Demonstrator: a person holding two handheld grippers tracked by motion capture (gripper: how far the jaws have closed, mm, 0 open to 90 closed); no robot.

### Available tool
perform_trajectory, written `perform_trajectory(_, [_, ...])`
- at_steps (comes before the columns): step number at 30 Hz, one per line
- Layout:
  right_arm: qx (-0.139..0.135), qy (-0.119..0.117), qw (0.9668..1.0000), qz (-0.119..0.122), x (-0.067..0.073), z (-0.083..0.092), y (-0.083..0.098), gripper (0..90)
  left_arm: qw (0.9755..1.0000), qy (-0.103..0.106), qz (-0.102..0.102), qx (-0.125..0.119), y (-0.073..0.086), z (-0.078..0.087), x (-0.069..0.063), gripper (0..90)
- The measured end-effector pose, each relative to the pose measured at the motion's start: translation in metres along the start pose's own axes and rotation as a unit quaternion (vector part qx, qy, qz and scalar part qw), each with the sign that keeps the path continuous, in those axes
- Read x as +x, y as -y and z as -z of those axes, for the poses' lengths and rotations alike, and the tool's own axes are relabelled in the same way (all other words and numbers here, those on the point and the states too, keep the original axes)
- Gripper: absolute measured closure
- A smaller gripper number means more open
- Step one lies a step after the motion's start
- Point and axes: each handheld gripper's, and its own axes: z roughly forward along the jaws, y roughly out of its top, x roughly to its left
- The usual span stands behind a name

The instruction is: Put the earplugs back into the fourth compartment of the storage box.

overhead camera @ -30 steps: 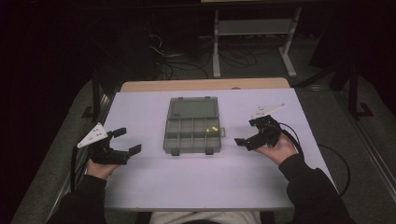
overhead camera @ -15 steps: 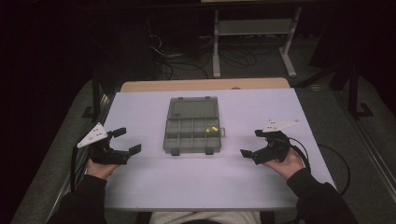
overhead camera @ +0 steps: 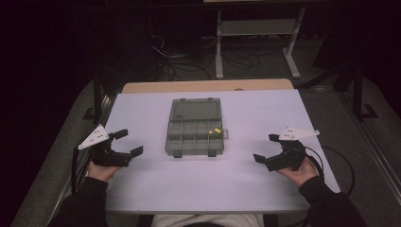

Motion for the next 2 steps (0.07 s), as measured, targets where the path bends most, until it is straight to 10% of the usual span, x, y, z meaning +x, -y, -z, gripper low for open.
perform_trajectory(2, [-0.001,0.001,1.0000,-0.002,-0.0016,0.0011,0.0020,0.0,1.0000,0.000,-0.001,0.000,-0.0002,-0.0002,0.0000,2.2])
